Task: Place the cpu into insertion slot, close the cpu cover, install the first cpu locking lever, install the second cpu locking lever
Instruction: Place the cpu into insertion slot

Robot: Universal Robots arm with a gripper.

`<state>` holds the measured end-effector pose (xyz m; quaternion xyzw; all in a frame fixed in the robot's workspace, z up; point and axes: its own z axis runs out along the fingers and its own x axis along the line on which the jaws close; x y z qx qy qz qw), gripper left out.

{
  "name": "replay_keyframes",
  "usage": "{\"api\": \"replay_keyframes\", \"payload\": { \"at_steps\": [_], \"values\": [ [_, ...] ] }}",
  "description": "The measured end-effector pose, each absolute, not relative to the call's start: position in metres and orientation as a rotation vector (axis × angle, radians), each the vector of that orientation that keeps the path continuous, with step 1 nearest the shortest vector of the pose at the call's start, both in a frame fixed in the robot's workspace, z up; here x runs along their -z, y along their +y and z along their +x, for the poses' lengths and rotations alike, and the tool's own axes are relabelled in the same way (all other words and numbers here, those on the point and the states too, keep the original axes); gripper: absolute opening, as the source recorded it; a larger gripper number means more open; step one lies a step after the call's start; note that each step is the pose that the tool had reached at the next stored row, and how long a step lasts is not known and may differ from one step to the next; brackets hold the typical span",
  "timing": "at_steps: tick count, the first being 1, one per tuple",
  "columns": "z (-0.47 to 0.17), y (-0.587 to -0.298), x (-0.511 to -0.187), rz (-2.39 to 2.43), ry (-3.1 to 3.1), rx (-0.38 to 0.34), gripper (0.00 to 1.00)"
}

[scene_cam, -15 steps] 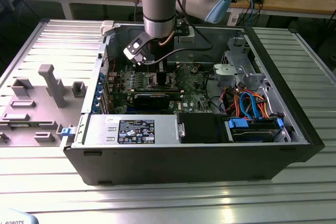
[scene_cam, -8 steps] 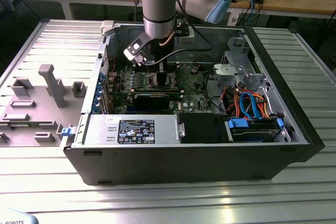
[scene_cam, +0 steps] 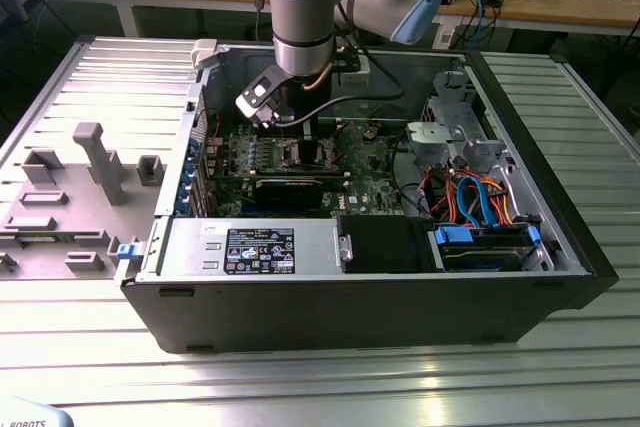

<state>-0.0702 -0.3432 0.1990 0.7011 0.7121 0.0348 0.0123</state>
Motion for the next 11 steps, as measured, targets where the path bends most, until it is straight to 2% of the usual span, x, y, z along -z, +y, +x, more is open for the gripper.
{"api": "replay_keyframes", "payload": {
  "at_steps": [8, 9, 11],
  "values": [
    [-0.0701, -0.343, -0.1985, 2.186, 2.22, -0.111, 0.55],
    [-0.0701, -0.343, -0.1987, 2.186, 2.22, -0.11, 0.62],
    [-0.0702, -0.3431, -0.1988, 2.186, 2.22, -0.109, 0.62]
  ]
}}
